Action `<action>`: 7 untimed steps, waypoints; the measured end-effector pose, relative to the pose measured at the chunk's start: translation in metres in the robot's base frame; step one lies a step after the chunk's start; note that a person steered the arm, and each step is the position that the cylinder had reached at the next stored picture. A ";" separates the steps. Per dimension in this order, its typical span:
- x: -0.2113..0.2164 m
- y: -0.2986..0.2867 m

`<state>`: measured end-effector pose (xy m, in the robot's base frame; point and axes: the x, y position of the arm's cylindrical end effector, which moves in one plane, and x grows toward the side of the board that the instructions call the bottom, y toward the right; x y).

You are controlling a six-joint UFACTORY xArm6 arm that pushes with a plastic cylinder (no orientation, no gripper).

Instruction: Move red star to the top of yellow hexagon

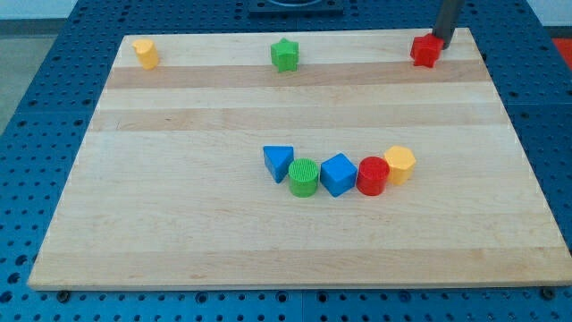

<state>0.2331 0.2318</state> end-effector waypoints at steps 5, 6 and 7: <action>0.019 -0.029; 0.019 -0.048; 0.020 -0.056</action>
<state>0.2533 0.1762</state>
